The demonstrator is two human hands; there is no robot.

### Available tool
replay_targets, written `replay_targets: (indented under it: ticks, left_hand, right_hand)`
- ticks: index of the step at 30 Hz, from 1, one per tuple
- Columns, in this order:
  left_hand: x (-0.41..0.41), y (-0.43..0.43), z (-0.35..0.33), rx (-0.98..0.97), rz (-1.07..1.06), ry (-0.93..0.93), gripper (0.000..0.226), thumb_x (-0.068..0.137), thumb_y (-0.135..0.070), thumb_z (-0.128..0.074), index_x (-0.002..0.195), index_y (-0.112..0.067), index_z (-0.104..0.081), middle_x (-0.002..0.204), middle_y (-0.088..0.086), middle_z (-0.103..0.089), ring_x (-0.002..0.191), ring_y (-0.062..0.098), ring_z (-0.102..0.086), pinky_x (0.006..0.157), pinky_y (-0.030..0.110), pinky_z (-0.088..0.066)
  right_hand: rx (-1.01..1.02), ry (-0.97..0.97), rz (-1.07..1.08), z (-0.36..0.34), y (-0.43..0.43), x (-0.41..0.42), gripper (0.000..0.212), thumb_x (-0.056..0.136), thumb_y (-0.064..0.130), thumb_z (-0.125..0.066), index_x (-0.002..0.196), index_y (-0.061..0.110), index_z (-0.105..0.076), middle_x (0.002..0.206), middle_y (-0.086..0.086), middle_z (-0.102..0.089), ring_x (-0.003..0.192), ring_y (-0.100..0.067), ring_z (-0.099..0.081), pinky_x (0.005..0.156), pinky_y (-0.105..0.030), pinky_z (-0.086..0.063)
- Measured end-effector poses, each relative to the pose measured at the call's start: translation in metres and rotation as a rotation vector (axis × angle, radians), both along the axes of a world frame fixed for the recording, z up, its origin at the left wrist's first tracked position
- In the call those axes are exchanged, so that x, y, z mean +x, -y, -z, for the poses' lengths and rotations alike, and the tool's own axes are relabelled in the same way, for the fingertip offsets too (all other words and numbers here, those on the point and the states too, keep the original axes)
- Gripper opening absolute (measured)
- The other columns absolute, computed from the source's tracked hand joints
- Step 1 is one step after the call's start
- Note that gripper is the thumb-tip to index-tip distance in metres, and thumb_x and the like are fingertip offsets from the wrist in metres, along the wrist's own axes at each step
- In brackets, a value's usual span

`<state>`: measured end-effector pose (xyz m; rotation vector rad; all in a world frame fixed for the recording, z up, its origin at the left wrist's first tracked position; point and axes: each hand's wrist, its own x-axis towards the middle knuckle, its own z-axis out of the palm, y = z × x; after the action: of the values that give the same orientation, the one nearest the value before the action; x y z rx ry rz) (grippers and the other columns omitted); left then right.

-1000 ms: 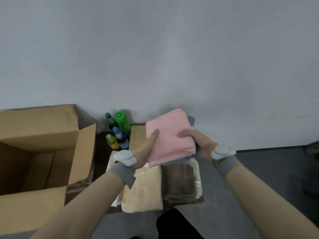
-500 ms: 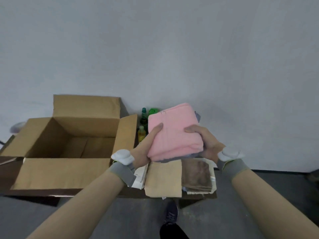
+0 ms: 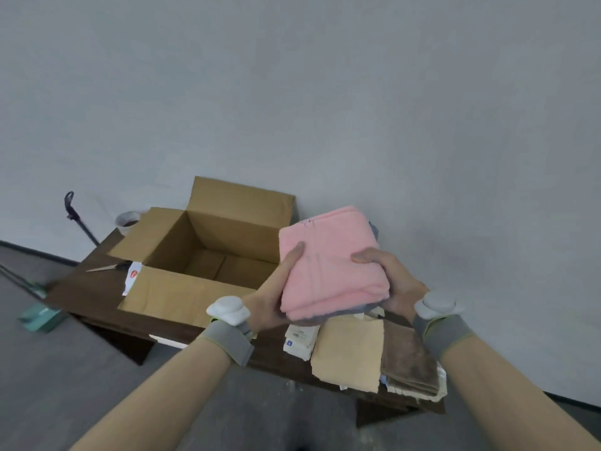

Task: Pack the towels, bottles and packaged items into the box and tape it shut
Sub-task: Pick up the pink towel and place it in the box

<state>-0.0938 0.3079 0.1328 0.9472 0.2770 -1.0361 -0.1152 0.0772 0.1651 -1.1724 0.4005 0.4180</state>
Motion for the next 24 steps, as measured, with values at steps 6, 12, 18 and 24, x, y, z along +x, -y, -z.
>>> replay_targets:
  ticks: [6,12,18,24]
  left_hand:
    - [0.006,-0.019,-0.007,0.164,-0.096,0.016,0.095,0.056,-0.075,-0.085,0.131,-0.02,-0.064,0.122,0.011,-0.073,0.116,0.033,-0.068,0.109,0.052,-0.045]
    - [0.018,-0.026,-0.01,0.237,-0.07,-0.024,0.099,0.051,-0.062,-0.095,0.133,-0.019,-0.06,0.124,0.011,-0.072,0.119,0.035,-0.066,0.106,0.055,-0.048]
    - [0.027,-0.021,0.003,0.274,-0.261,0.026,0.086,0.054,-0.059,-0.095,0.125,-0.02,-0.066,0.114,0.01,-0.076,0.102,0.032,-0.074,0.087,0.049,-0.06]
    - [0.043,-0.055,0.013,0.504,-0.409,0.032,0.108,0.045,-0.066,-0.093,0.134,-0.017,-0.055,0.117,0.009,-0.071,0.106,0.033,-0.068,0.092,0.053,-0.057]
  right_hand:
    - [-0.077,-0.046,-0.03,0.008,-0.013,0.021,0.084,0.051,0.019,-0.091,0.129,-0.002,-0.065,0.117,-0.024,-0.072,0.111,-0.04,-0.069,0.109,-0.055,-0.046]
    - [-0.04,-0.058,-0.115,0.022,-0.009,0.034,0.07,0.049,0.018,-0.089,0.114,0.003,-0.072,0.104,-0.017,-0.076,0.094,-0.032,-0.073,0.099,-0.049,-0.054]
    - [-0.052,-0.079,-0.132,0.039,-0.021,0.052,0.083,0.047,0.019,-0.09,0.126,0.008,-0.067,0.117,-0.016,-0.075,0.11,-0.036,-0.07,0.097,-0.048,-0.058]
    - [-0.068,-0.09,-0.195,0.046,-0.055,0.079,0.076,0.06,0.011,-0.084,0.133,0.012,-0.063,0.128,-0.015,-0.07,0.12,-0.036,-0.064,0.089,-0.045,-0.06]
